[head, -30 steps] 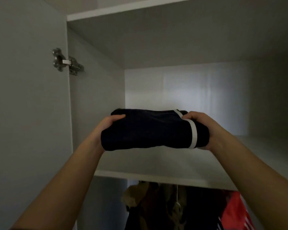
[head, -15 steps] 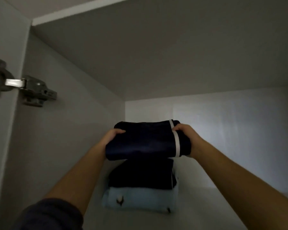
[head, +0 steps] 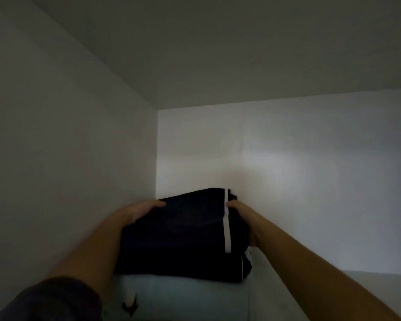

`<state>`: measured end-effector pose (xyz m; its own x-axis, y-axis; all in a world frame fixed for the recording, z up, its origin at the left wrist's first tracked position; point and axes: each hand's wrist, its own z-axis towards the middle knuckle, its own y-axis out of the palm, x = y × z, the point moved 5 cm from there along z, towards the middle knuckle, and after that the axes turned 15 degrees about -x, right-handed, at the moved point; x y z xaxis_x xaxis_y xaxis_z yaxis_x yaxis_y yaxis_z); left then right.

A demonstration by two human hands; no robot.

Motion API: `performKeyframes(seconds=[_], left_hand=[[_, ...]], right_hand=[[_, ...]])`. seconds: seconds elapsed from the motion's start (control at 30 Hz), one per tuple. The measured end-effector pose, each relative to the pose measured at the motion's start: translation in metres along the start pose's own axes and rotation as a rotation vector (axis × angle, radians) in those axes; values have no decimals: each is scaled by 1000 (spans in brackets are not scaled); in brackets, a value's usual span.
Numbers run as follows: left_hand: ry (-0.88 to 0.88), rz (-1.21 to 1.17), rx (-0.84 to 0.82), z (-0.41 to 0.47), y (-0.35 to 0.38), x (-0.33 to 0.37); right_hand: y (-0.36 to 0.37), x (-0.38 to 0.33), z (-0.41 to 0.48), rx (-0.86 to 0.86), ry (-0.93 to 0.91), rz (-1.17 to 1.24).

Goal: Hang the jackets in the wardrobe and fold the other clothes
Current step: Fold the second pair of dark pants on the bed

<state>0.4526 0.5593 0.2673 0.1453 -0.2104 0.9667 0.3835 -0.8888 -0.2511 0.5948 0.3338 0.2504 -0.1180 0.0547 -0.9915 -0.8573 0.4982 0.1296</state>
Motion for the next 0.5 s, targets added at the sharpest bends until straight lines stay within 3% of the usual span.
performKeyframes(seconds=[0.17, 0.33, 0.4, 0.5], left_hand=[[163, -57, 47, 20, -7, 2], [82, 322, 73, 21, -6, 4], [72, 308, 54, 22, -7, 1], [202, 276, 126, 17, -11, 12]], right_hand=[[-1, -16, 16, 68, -227, -52], [-2, -5, 19, 91, -192, -138], [-2, -9, 18, 86, -235, -145], [-4, -20, 17, 95, -357, -136]])
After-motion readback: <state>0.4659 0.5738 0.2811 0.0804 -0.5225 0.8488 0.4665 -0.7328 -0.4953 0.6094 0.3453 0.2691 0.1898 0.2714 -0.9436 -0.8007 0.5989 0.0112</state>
